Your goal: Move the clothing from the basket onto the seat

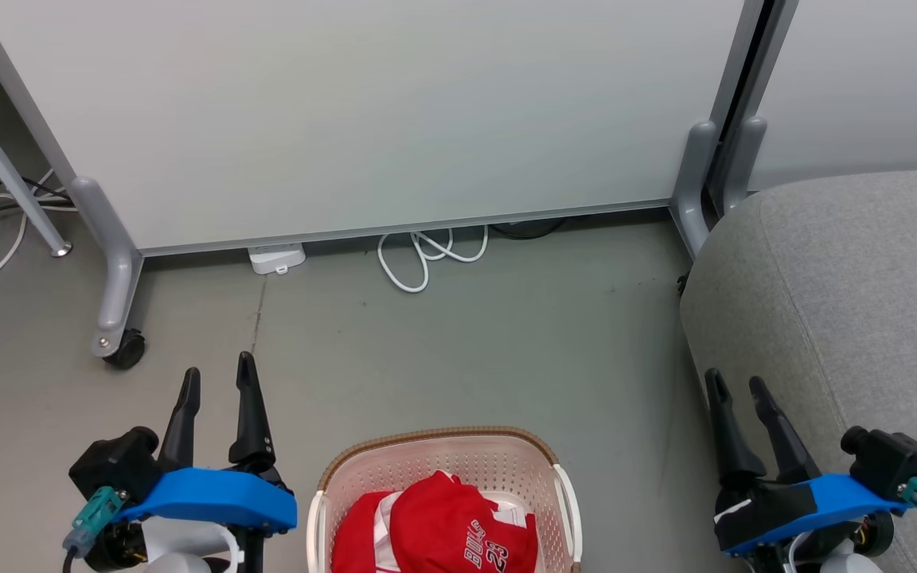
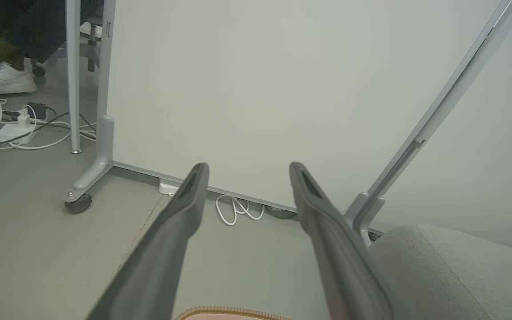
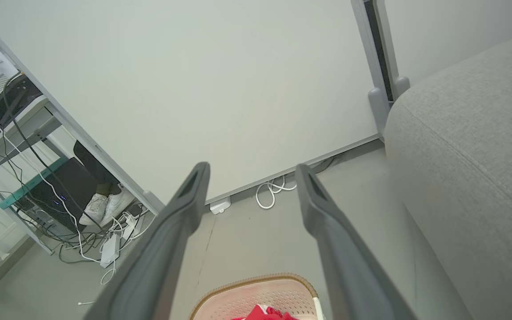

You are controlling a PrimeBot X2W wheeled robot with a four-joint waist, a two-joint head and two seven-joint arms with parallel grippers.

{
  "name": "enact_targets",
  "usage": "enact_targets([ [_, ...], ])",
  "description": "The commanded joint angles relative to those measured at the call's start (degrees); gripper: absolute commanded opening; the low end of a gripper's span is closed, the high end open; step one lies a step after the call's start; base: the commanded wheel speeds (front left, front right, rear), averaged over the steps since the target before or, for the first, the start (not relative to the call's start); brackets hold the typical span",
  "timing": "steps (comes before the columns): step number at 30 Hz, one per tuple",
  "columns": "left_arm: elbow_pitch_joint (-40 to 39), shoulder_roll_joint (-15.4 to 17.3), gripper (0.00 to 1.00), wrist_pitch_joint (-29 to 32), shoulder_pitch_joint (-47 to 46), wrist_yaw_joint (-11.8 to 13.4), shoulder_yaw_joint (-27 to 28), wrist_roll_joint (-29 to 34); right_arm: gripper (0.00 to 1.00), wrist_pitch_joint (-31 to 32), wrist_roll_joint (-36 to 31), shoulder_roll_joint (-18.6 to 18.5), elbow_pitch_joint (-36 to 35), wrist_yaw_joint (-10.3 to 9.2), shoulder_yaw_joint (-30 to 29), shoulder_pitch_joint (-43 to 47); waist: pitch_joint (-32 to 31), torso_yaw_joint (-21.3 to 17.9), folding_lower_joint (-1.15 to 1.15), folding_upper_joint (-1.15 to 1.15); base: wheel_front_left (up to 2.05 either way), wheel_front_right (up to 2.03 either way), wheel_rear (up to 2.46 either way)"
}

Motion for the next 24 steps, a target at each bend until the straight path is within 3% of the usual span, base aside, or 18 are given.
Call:
enact_targets([
  [1, -0.38, 0.41, 1.00, -0.56, -1.24, 0.52, -0.39, 1.50, 1.00, -0.46, -1.47, -0.31, -0.26, 0.12, 0.24, -1.14, 0.02, 0.02, 0.00, 0.00, 0.00, 0.00, 0.00],
  [24, 0.47, 0.03, 1.00, -3.63, -1.61, 0.41, -1.23, 12.67, 1.00, -3.54, -12.59, -0.33, -0.75, 0.13, 1.27, -0.87, 0.87, 0.35, 0.00, 0.00, 0.00, 0.00, 0.00],
])
